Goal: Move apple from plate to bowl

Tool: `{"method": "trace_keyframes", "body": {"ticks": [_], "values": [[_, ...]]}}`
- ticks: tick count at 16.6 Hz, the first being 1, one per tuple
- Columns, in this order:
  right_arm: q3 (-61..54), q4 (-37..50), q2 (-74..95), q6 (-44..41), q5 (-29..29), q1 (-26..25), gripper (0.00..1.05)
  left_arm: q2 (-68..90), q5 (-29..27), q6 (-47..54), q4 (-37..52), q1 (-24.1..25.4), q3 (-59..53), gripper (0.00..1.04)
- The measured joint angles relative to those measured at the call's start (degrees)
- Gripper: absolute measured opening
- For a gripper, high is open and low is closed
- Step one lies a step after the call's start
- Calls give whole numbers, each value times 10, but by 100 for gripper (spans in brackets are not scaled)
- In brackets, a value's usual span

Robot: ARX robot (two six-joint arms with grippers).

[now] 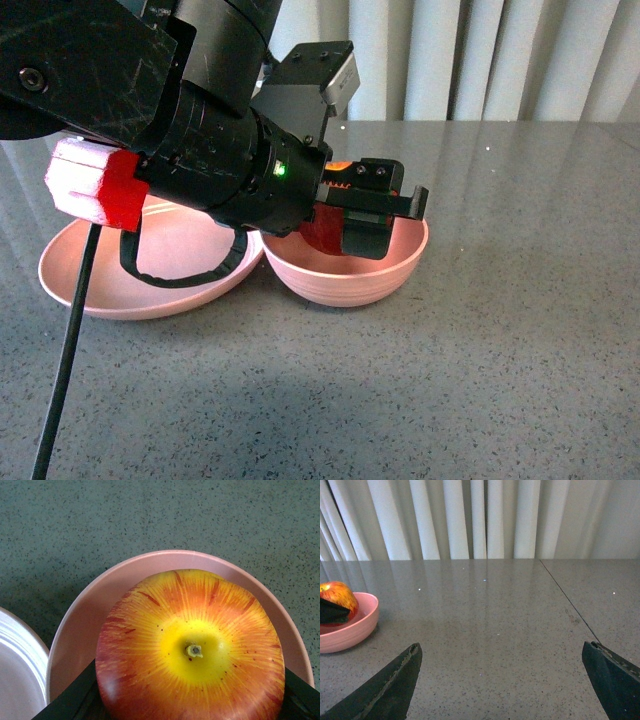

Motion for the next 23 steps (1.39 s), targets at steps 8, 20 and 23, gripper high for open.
{"method": "trace_keyframes", "body": {"ticks": [8,20,23], "values": [[0,0,0,0,0,0,98,19,0,-7,-10,0,16,78],[0,0,0,0,0,0,98,-157,-5,-11,89,15,-3,98],[0,0,0,0,0,0,98,-254,-17,-3,103,39,-52,98]]}}
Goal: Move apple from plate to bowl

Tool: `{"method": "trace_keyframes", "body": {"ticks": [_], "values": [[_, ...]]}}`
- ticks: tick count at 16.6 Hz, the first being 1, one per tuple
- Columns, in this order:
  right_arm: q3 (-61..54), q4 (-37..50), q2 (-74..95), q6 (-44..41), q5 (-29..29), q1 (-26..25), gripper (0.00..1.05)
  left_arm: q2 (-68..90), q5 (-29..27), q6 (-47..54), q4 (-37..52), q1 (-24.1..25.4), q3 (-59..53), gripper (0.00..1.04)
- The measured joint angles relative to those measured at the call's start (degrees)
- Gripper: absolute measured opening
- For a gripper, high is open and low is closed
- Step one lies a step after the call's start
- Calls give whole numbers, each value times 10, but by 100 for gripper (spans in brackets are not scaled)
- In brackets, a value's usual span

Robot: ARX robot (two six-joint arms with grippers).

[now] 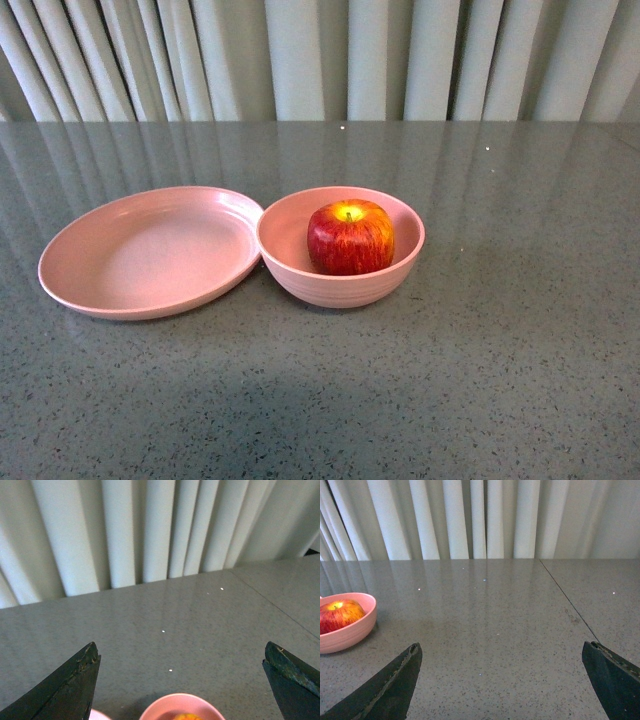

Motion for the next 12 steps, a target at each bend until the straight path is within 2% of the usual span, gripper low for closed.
{"method": "trace_keyframes", "body": {"ticks": [1,2,4,6,8,11,12], "values": [[0,0,0,0,0,0,98,-26,-46,13,34,1,-24,94],[0,0,0,0,0,0,98,-57,-126,18,80,7,-63,85],[0,0,0,0,0,0,98,-111,-199,27,126,27,-140,71],[0,0,0,0,0,0,98,-158,-200,27,157,65,-228,53],[0,0,0,0,0,0,98,-187,-176,27,173,86,-294,37],[0,0,0,0,0,0,98,-250,-135,28,196,119,-380,6],[0,0,0,0,0,0,98,-273,-125,28,202,134,-404,2]]}}
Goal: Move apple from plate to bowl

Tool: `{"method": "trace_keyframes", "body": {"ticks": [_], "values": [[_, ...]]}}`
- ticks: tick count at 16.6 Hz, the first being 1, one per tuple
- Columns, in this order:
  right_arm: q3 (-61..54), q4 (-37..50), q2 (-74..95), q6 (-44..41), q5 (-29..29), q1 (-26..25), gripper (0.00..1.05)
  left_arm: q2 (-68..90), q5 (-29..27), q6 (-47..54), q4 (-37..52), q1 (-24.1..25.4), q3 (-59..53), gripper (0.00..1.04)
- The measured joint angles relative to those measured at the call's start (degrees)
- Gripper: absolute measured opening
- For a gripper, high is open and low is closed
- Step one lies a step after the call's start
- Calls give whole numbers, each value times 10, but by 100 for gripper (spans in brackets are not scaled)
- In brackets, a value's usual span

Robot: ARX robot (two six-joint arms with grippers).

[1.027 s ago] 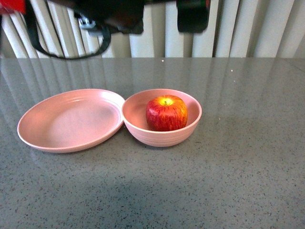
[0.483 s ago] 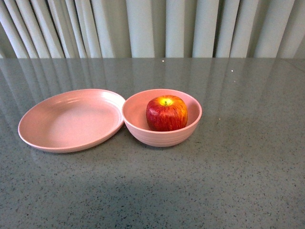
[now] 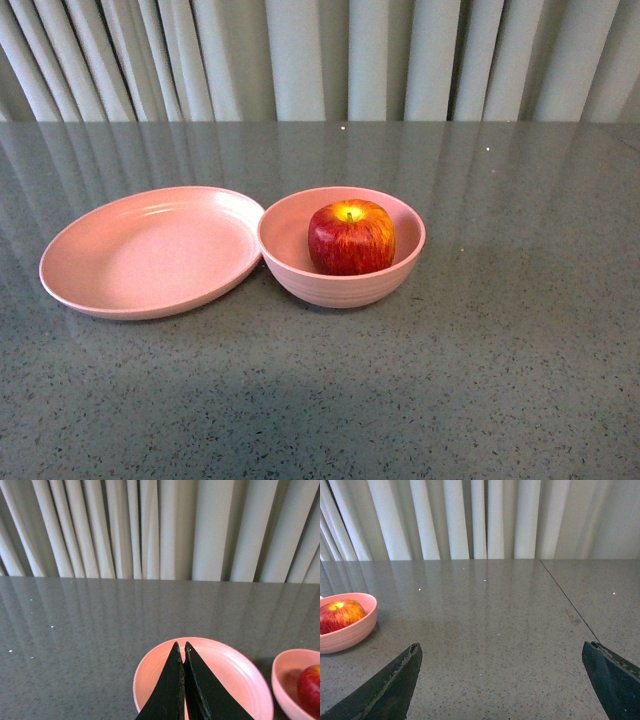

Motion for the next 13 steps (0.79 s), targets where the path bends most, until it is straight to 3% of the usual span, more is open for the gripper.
{"method": "trace_keyframes", "body": {"ticks": [8,9,10,13], "values": [[0,0,0,0,0,0,98,-131,60,0,-27,59,-114,1],[0,0,0,0,0,0,98,-156,105,1,-42,99,-126,1],[0,0,0,0,0,0,98,-180,103,1,-54,111,-135,1],[0,0,0,0,0,0,98,-231,111,1,-88,107,-153,1]]}}
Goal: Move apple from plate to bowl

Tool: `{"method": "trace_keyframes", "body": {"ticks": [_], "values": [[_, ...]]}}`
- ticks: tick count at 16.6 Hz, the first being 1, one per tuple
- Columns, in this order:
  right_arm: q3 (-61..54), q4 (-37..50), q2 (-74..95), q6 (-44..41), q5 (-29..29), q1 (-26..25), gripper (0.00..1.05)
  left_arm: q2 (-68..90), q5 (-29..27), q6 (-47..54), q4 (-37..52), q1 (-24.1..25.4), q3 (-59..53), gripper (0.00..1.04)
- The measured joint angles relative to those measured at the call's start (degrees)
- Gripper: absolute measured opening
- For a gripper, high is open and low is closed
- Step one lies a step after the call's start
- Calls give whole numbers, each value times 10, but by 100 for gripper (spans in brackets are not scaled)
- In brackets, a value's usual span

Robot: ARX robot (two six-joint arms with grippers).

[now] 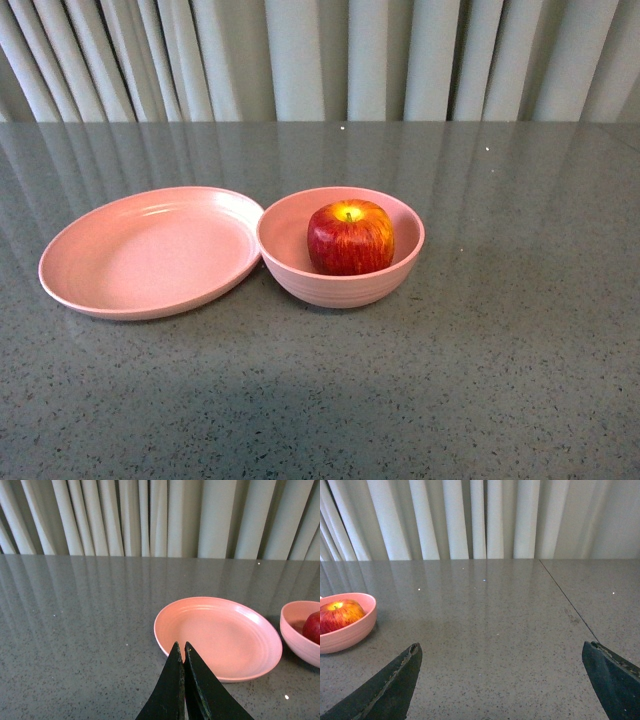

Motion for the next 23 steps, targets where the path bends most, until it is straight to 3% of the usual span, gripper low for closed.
{"method": "trace_keyframes", "body": {"ticks": [17,19,23], "values": [[0,0,0,0,0,0,98,-203,0,0,-163,0,-24,1],[0,0,0,0,0,0,98,-289,-1,0,-276,0,-24,1],[0,0,0,0,0,0,98,-302,0,1,-268,0,-24,1]]}}
